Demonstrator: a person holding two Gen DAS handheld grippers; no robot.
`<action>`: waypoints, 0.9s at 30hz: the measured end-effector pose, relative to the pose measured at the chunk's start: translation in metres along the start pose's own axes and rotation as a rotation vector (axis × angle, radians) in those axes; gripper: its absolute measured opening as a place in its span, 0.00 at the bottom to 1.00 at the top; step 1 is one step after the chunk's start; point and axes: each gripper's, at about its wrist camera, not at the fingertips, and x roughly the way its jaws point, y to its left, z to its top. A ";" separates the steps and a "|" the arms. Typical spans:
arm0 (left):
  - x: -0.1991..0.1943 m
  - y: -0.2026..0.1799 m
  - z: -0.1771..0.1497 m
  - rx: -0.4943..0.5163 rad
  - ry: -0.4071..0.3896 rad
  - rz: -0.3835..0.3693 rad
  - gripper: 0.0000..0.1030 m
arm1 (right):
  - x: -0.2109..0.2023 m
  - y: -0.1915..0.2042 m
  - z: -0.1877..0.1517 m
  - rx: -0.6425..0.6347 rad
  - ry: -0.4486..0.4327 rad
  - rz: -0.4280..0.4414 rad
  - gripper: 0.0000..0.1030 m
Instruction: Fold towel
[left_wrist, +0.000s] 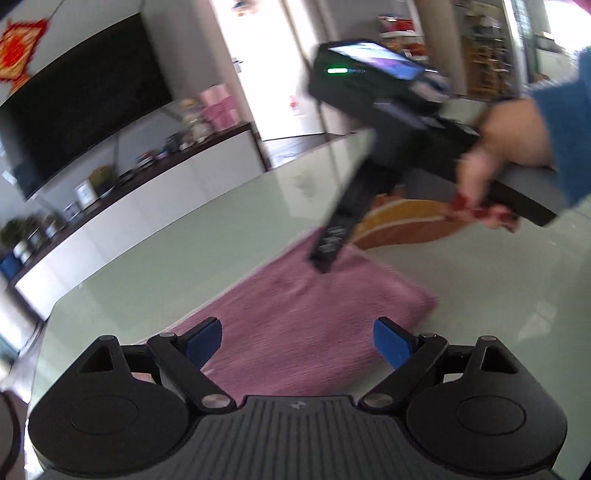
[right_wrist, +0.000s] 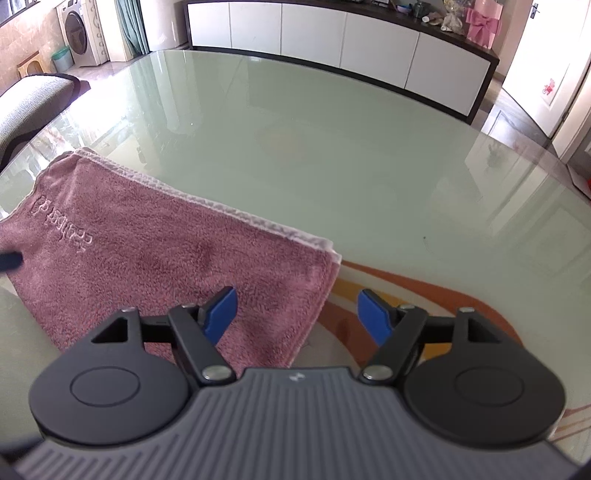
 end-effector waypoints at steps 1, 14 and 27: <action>0.002 -0.005 0.001 0.010 -0.003 -0.001 0.88 | 0.000 -0.001 -0.001 -0.001 0.004 0.002 0.72; 0.037 -0.026 0.003 -0.048 0.054 -0.015 0.88 | 0.002 -0.002 -0.003 -0.010 0.010 0.032 0.72; 0.040 -0.019 -0.005 -0.092 0.102 -0.048 0.87 | 0.005 -0.001 -0.002 -0.014 0.005 0.044 0.79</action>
